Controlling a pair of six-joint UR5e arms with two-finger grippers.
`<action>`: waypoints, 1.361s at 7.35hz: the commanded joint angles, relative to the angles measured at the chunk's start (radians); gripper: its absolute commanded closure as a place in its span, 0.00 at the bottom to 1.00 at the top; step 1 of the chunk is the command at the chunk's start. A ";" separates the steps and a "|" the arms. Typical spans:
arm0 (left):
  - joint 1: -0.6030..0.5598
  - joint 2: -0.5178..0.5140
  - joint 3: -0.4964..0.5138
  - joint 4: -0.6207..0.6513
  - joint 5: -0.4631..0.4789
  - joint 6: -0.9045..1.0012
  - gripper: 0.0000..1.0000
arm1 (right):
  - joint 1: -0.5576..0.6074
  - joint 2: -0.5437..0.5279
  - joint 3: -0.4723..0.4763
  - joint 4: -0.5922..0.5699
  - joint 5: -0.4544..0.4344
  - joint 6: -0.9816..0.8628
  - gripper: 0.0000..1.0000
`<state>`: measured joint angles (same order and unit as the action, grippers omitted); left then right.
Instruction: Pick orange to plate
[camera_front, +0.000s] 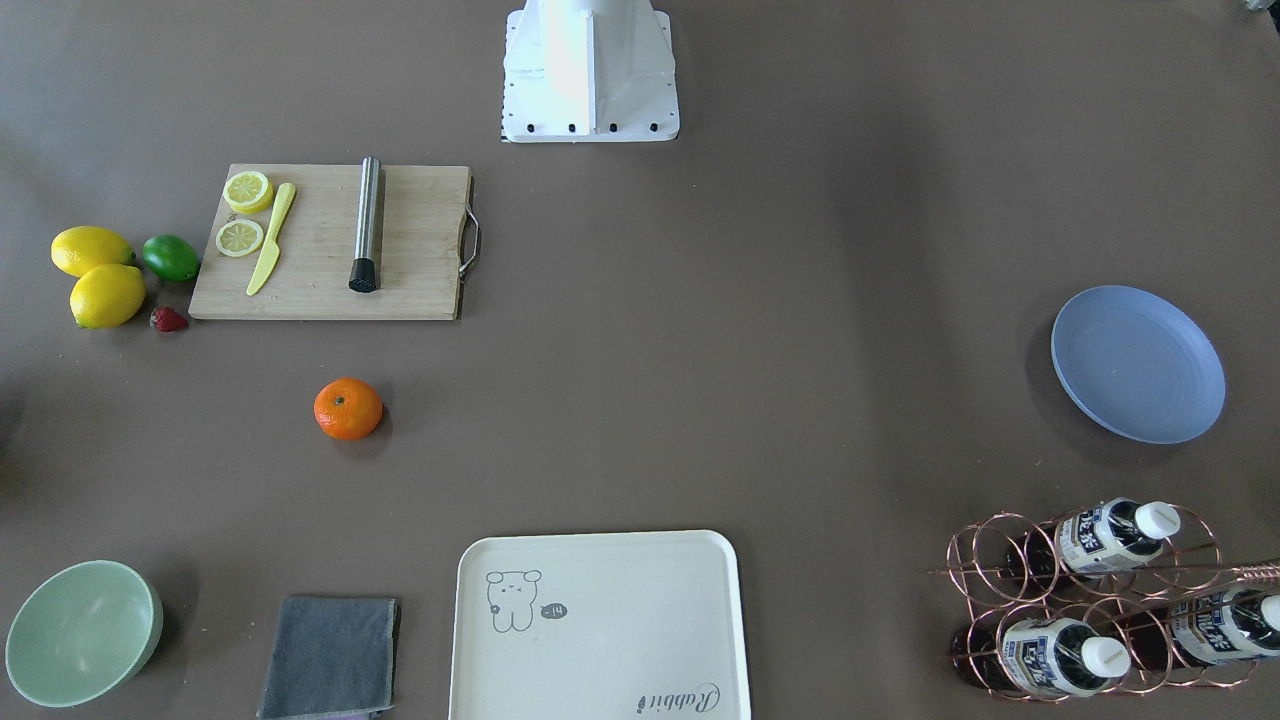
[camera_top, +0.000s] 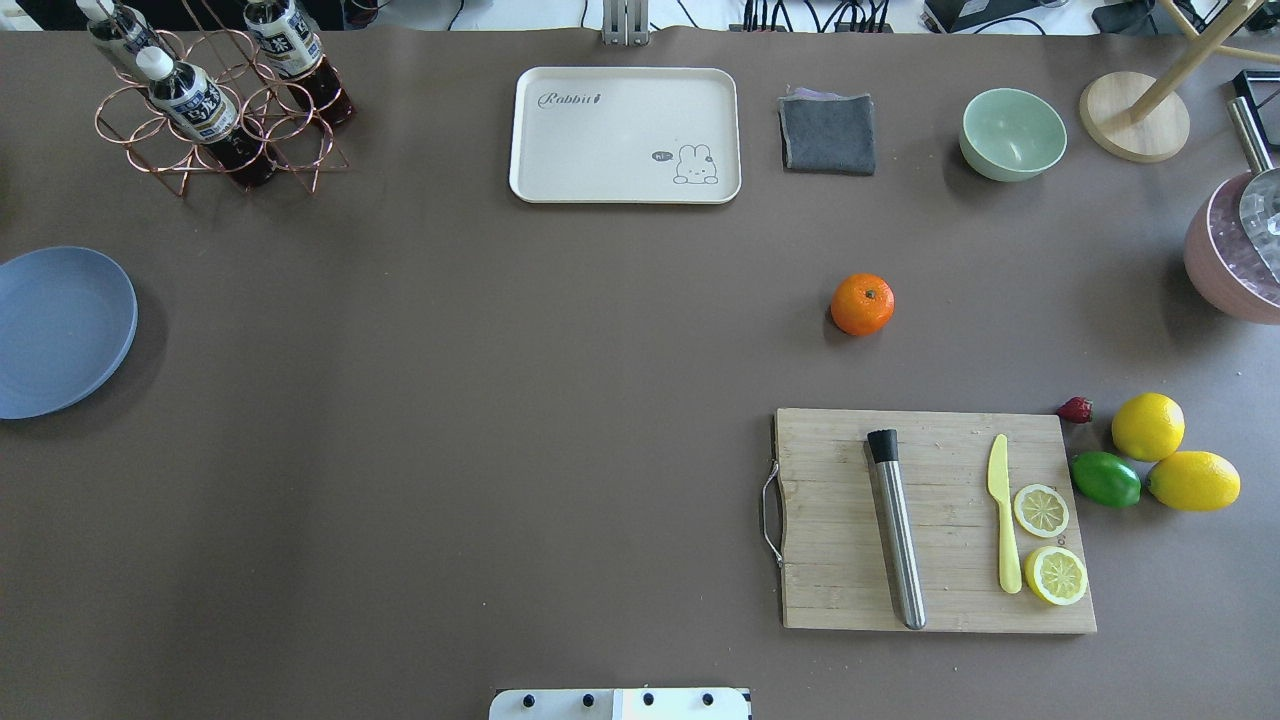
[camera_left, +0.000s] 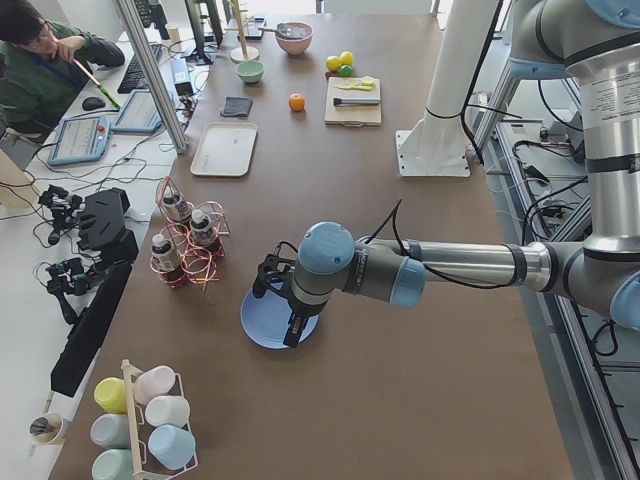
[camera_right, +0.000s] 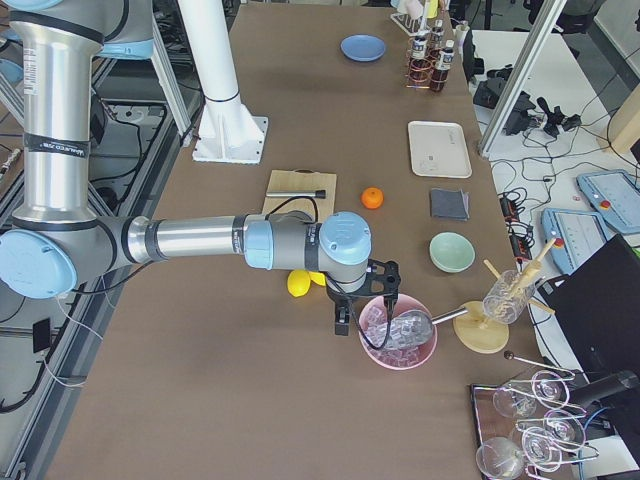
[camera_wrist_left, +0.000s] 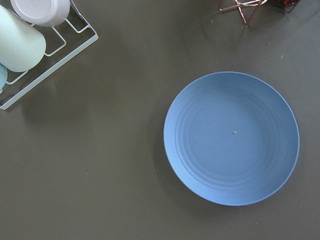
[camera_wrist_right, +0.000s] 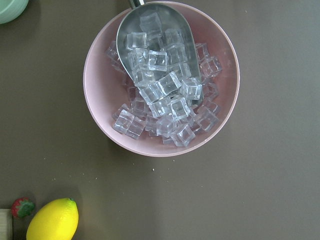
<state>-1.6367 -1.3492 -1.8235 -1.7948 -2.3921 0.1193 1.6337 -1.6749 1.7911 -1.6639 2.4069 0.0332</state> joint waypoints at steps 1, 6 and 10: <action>0.000 -0.001 0.001 0.000 -0.001 -0.001 0.02 | 0.000 0.009 -0.001 0.000 0.000 0.001 0.00; 0.003 -0.001 0.026 -0.012 -0.004 0.003 0.02 | 0.000 0.004 0.005 0.001 0.001 0.001 0.00; -0.005 -0.078 0.056 -0.009 -0.058 -0.009 0.02 | 0.000 0.006 0.011 0.001 0.001 0.001 0.00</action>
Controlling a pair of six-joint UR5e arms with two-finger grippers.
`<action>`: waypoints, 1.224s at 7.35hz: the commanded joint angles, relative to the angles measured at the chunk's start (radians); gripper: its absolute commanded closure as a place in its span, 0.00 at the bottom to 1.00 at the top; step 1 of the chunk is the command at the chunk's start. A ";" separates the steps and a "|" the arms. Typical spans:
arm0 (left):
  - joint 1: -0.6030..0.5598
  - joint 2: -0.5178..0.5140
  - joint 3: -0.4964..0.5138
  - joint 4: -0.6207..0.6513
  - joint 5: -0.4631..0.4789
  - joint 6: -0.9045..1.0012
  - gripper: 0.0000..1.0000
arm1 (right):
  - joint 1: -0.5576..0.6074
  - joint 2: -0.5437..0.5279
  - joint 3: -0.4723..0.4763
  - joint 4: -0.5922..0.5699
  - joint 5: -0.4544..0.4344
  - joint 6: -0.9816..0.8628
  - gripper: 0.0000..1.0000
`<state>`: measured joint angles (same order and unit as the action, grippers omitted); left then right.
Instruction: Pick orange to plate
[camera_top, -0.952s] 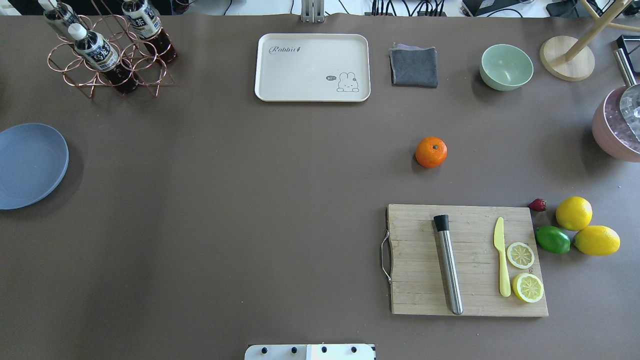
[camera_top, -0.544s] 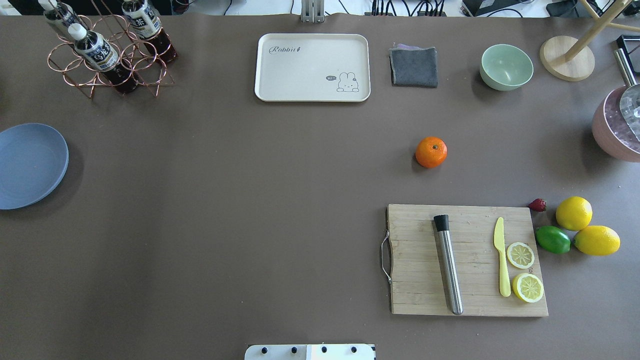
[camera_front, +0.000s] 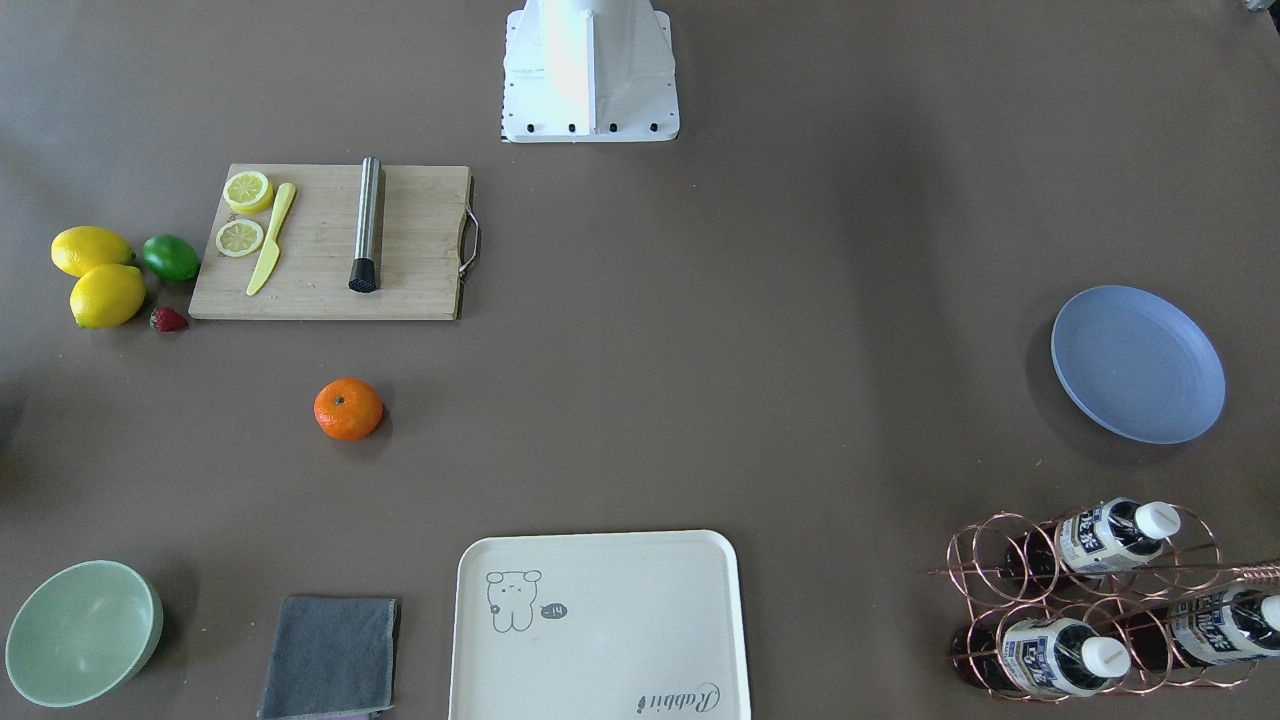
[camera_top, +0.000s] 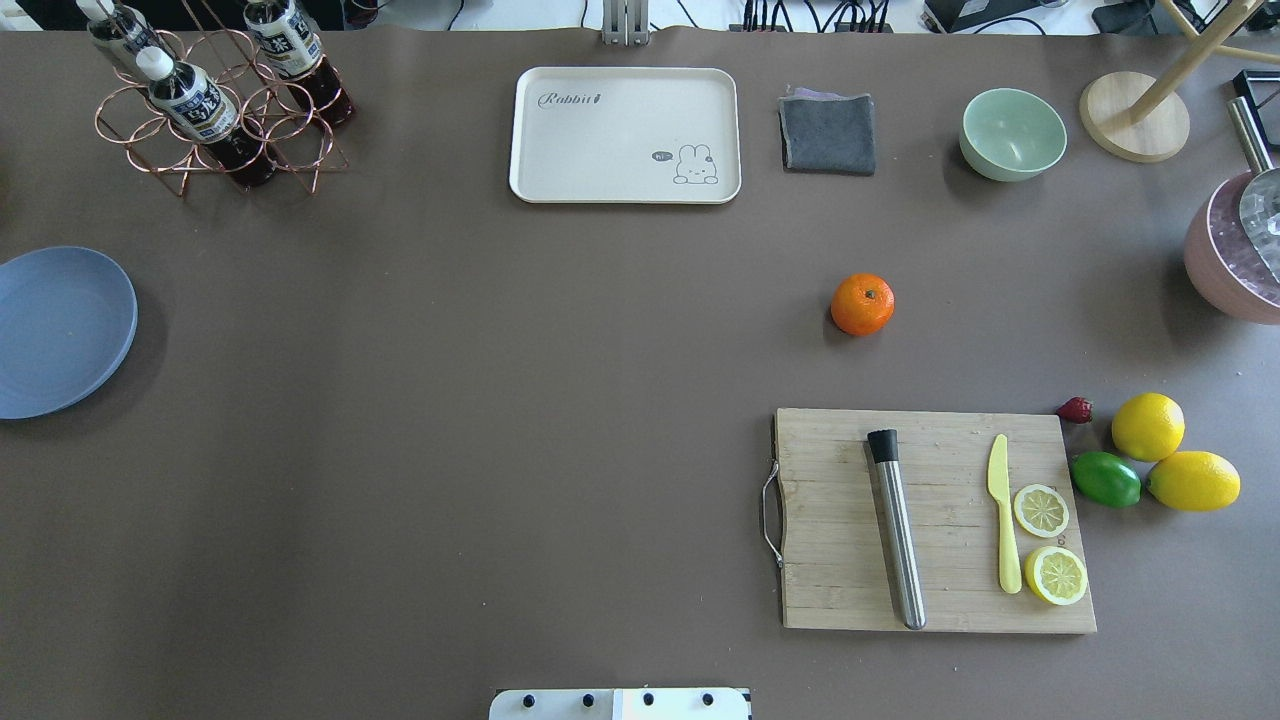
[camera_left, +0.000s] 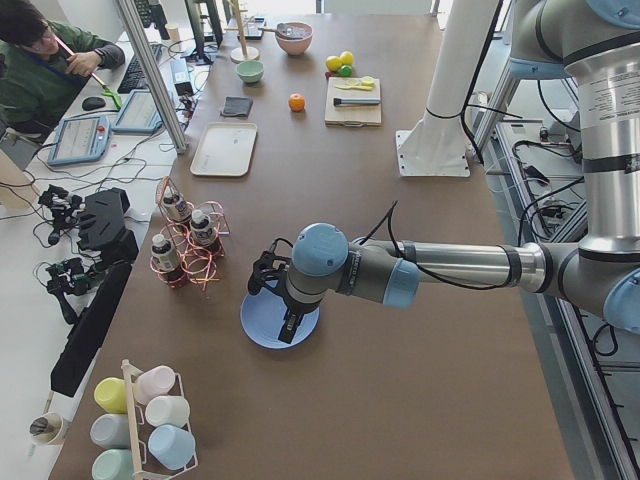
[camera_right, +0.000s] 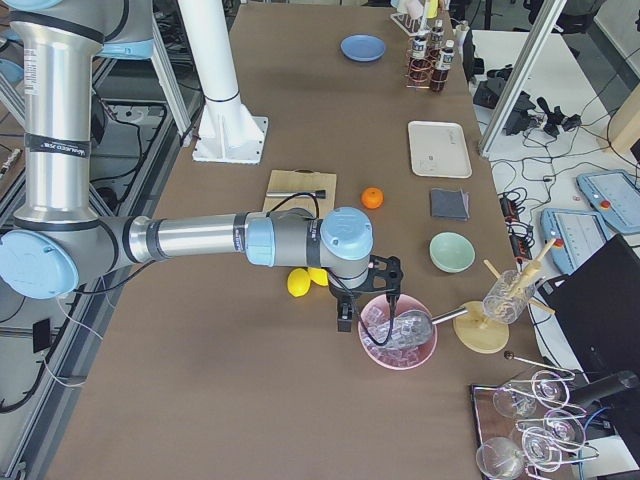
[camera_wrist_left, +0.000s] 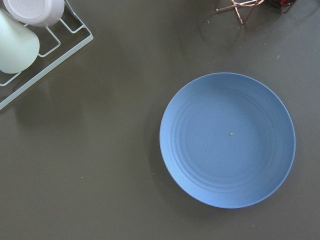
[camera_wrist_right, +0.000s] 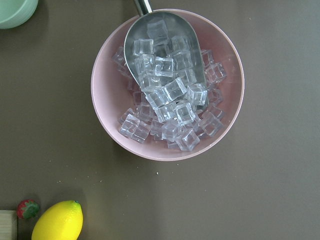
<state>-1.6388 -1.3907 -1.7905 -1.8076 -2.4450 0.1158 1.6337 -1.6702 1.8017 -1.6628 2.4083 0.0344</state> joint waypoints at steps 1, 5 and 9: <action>-0.003 -0.039 0.023 0.001 -0.011 -0.005 0.02 | 0.000 0.003 0.002 0.000 0.000 0.001 0.00; 0.032 -0.071 0.075 -0.018 -0.009 -0.004 0.02 | -0.012 0.047 0.002 0.000 0.002 0.021 0.00; 0.115 -0.204 0.430 -0.322 -0.009 -0.109 0.02 | -0.072 0.095 -0.002 0.002 0.002 0.117 0.00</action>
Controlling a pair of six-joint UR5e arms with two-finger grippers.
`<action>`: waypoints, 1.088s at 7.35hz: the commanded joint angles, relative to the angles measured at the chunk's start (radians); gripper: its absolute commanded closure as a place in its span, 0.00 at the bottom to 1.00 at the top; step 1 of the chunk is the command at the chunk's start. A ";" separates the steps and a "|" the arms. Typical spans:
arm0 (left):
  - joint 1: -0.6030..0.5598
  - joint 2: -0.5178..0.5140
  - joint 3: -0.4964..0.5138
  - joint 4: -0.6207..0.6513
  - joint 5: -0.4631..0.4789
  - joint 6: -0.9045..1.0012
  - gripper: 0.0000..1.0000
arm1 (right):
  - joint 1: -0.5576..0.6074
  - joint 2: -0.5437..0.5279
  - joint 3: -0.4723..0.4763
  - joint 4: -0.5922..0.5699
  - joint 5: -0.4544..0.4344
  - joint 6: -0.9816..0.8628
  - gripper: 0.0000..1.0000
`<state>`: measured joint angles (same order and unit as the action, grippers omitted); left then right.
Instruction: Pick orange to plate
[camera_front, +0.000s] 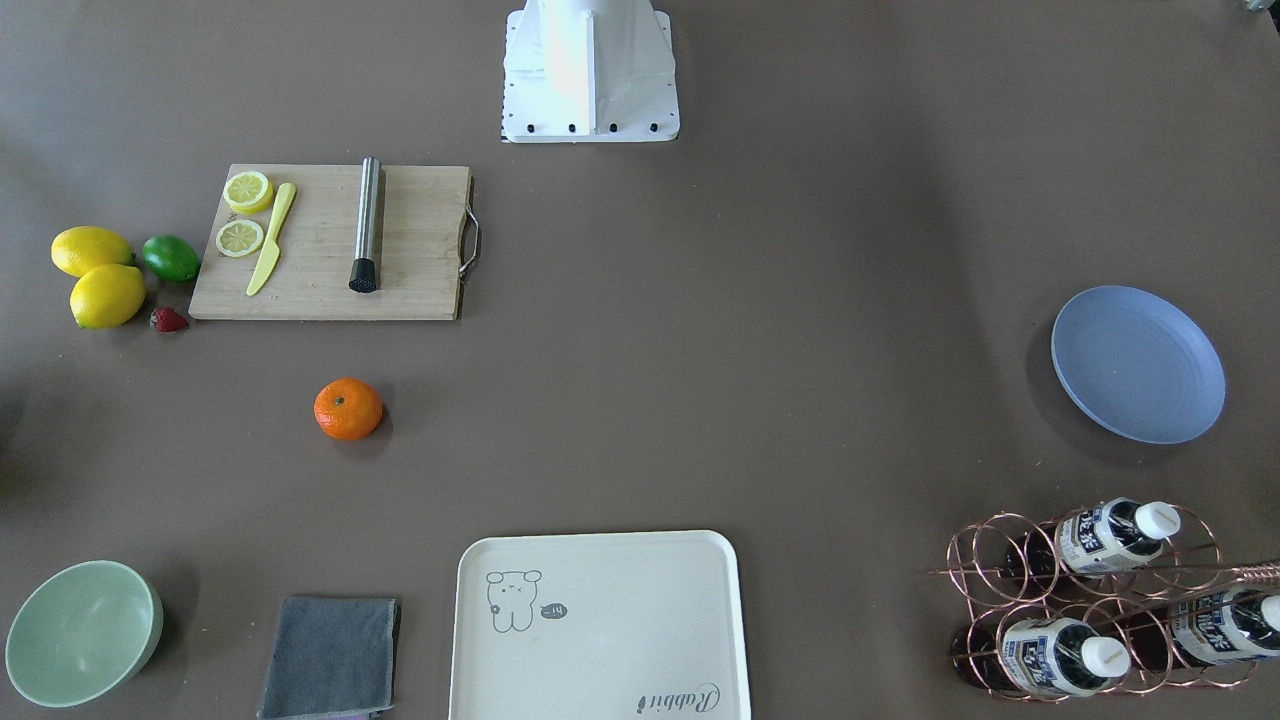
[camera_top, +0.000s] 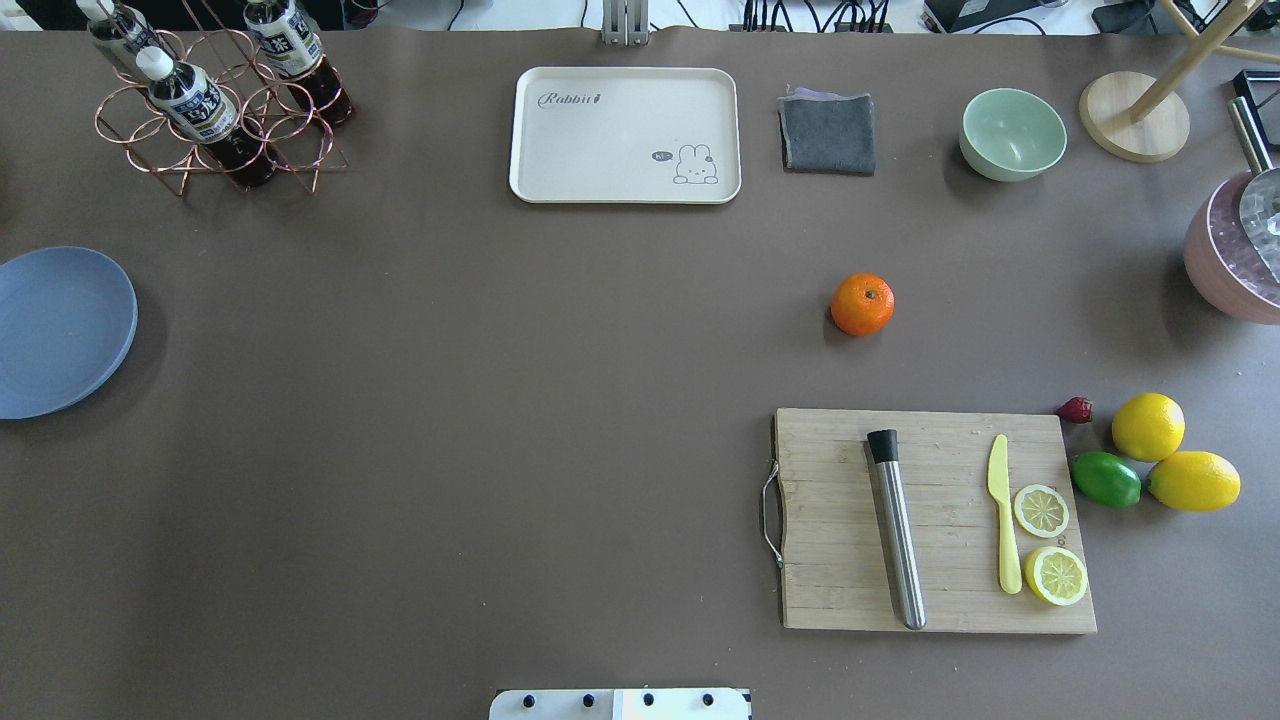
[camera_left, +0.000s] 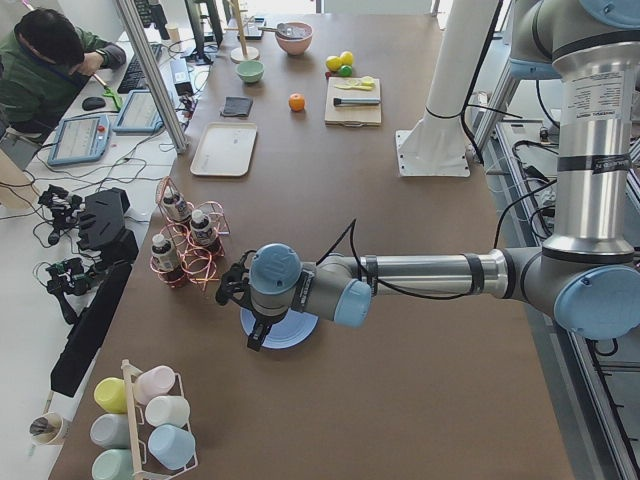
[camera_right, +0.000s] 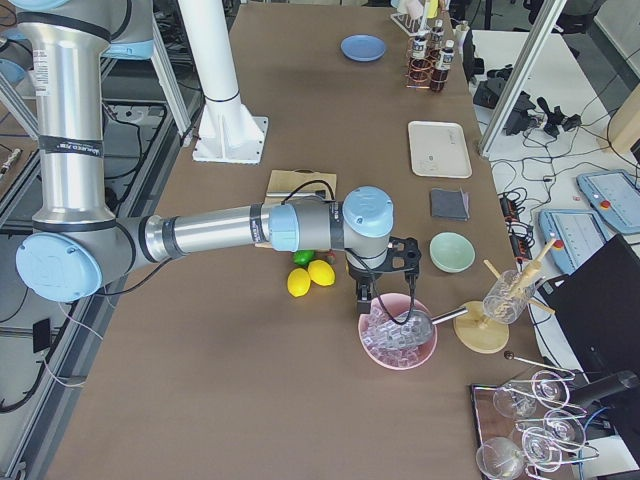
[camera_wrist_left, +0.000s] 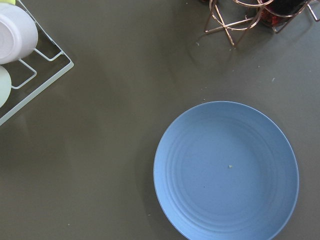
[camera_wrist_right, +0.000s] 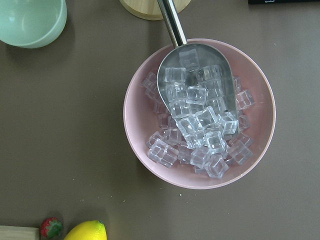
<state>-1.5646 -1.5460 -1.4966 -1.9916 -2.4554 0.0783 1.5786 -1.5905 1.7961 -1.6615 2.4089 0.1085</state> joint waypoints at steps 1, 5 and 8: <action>0.099 -0.069 0.212 -0.255 0.010 -0.144 0.02 | -0.025 0.026 0.003 0.002 0.001 0.066 0.00; 0.241 -0.088 0.277 -0.360 0.055 -0.247 0.02 | -0.055 0.069 0.000 0.002 -0.001 0.120 0.00; 0.268 -0.094 0.323 -0.355 0.055 -0.247 0.02 | -0.060 0.083 -0.004 0.000 -0.002 0.120 0.00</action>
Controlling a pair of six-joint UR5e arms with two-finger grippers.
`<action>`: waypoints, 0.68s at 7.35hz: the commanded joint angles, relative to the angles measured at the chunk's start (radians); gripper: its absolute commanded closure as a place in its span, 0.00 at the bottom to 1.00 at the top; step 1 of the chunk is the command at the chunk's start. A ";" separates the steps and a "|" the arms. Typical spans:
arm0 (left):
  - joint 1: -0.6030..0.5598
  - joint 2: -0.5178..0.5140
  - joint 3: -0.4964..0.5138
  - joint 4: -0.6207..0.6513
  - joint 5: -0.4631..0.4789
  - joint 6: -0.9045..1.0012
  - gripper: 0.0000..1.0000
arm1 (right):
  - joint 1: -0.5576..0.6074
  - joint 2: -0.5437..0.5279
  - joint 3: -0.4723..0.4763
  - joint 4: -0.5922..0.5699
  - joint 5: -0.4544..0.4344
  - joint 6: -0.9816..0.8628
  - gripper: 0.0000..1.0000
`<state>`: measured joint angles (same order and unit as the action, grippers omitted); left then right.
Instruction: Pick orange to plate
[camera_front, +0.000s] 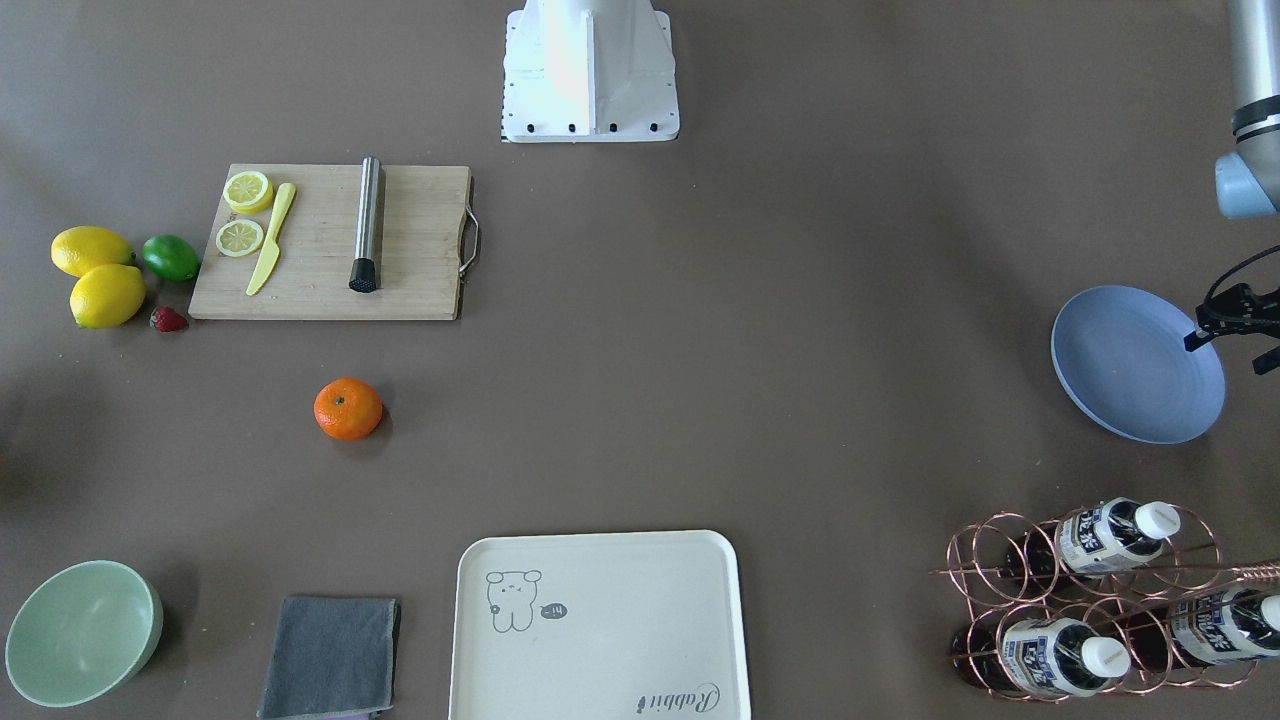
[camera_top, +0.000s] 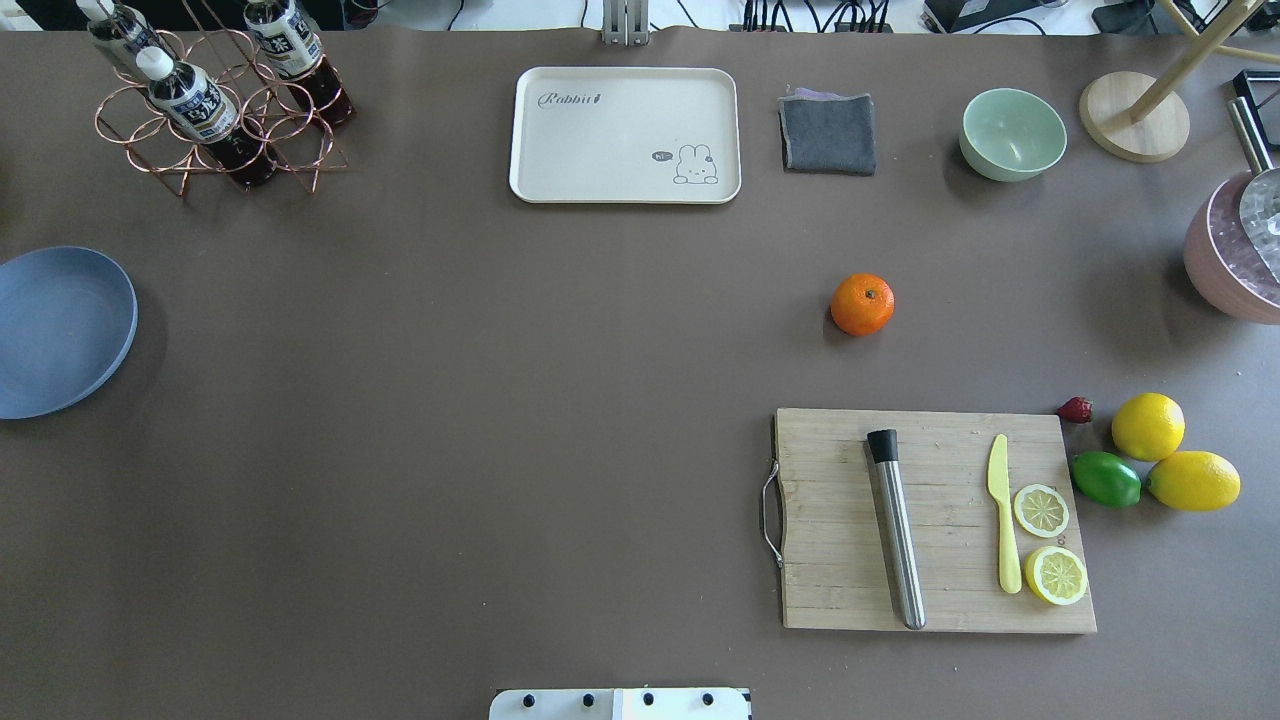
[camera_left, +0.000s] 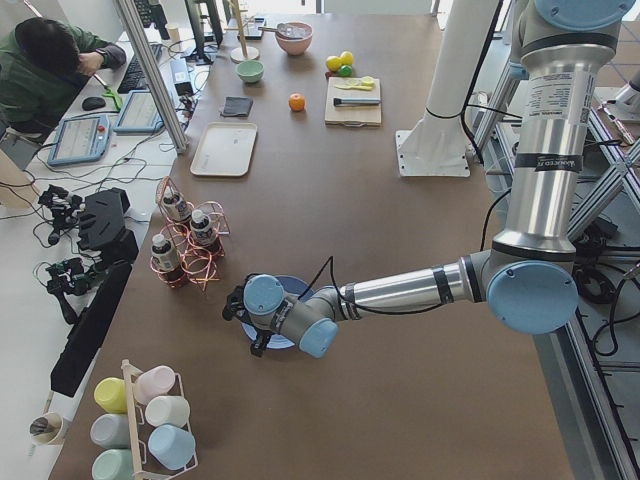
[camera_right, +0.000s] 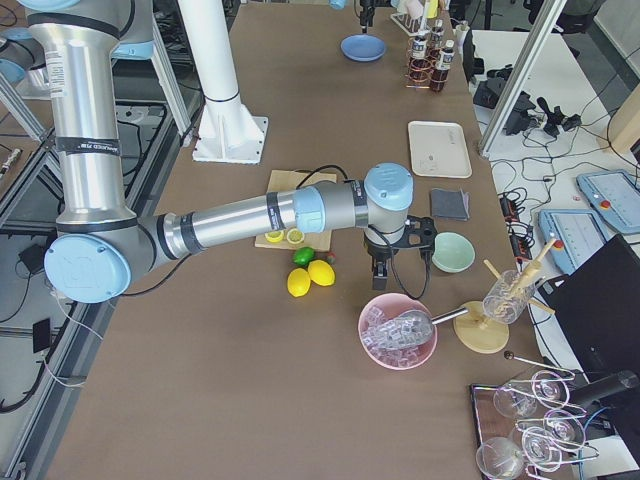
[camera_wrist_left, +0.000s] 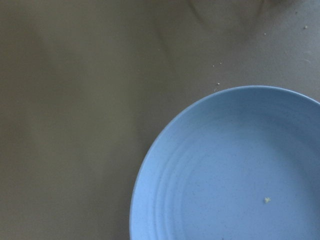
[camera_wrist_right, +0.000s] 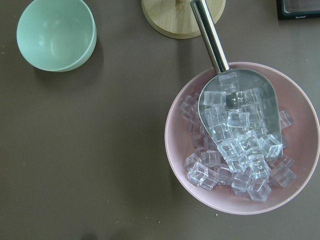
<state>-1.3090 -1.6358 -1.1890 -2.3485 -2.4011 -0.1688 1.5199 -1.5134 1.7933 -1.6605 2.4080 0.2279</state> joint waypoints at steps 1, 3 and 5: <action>0.026 -0.007 0.037 0.001 0.000 -0.001 0.02 | -0.001 0.007 0.000 -0.001 -0.001 0.001 0.00; 0.036 -0.010 0.054 0.003 0.000 -0.001 0.03 | -0.003 0.007 -0.002 -0.001 -0.009 0.001 0.00; 0.036 -0.010 0.068 0.005 0.000 -0.001 0.08 | -0.004 0.009 0.000 0.001 -0.009 0.001 0.00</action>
<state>-1.2742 -1.6455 -1.1326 -2.3446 -2.4007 -0.1703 1.5162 -1.5054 1.7924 -1.6610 2.4000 0.2286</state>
